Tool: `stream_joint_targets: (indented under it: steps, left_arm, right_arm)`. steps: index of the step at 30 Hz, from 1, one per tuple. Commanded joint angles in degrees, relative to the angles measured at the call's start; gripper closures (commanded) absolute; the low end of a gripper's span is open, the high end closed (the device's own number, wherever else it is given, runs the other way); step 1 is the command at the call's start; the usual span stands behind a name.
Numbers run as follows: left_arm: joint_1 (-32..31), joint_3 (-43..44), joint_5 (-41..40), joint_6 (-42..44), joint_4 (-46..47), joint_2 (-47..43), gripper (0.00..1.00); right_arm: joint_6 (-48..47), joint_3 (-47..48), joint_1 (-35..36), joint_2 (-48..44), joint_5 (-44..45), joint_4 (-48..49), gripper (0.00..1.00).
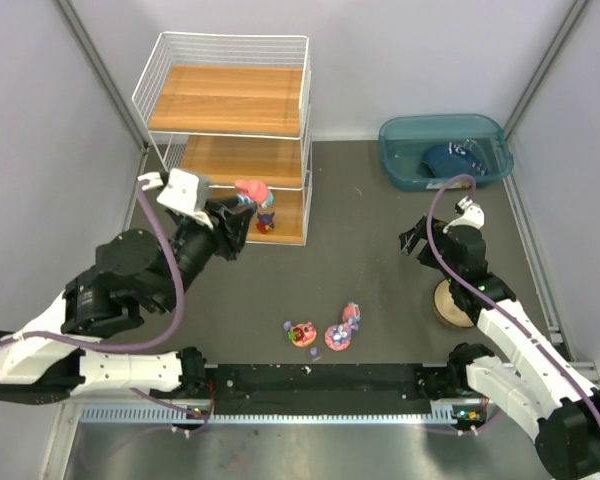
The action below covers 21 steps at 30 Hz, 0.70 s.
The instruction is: Place and organize the plastic toys onto the shelf
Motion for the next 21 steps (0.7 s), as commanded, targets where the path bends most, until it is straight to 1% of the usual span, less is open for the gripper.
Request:
stream_joint_targets:
  steps: [1,2,3,5,6,8,9,10,11,12,13,14,15,18,21]
  left_arm:
    - [4.9,8.4,3.6,9.8,1.0,4.6,1.00]
    - [6.4,9.8,7.7,10.4,0.5,5.4,1.00]
    - [10.0,12.9,9.7,10.6,-0.1,7.6,1.00]
    - [14.5,16.4,13.3,11.1,-2.1,10.1,1.00]
    - [15.6,20.0,15.7,11.4,-2.8,12.9,1.00]
    - [18.8,23.6,18.2,12.4,-3.8,15.5,1.00]
    - [20.0,27.1,21.1,12.5,-4.7,18.0,1.00]
    - [21.1,28.7,22.4,12.8,-4.9,19.1,1.00]
    - [23.6,30.1,24.0,12.9,-5.1,20.1,1.00]
    - [24.8,32.9,25.5,12.9,-5.2,21.9,1.00]
    - [25.9,34.3,28.1,13.0,-5.5,22.9,1.00]
    - [27.9,35.8,29.0,13.2,-5.8,23.8,1.00]
    - [28.8,38.7,29.7,13.2,-6.0,25.9,1.00]
    - [32.7,43.8,32.7,12.8,-7.7,29.5,1.00]
    - [36.5,45.8,36.2,12.0,-7.6,31.8,1.00]
  right_arm:
    - [-0.7,0.3,0.4,-0.6,0.8,1.9,0.15]
    - [-0.7,0.3,0.4,-0.7,0.9,1.9,0.15]
    - [-0.7,0.3,0.4,-0.7,1.0,1.9,0.15]
    - [-0.9,0.3,0.4,-0.8,1.1,1.9,0.15]
    - [-0.8,0.3,0.4,-0.9,1.1,1.8,0.15]
    - [-1.1,0.3,0.4,-0.9,1.5,1.7,0.15]
    - [-1.1,0.3,0.3,-0.9,1.6,1.7,0.15]
    - [-1.1,0.3,0.4,-0.8,1.7,1.6,0.15]
    - [-1.2,0.4,0.5,-0.9,1.8,1.6,0.15]
    - [-1.2,0.4,0.4,-0.9,1.8,1.6,0.15]
    - [-1.2,0.4,0.4,-1.0,1.9,1.6,0.15]
    - [-1.2,0.4,0.4,-1.0,1.8,1.6,0.15]
    - [-1.5,0.5,0.4,-0.9,1.8,1.5,0.15]
    - [-1.8,0.7,0.5,-1.0,2.1,1.4,0.15]
    - [-2.1,0.8,0.4,-1.0,2.6,1.2,0.15]
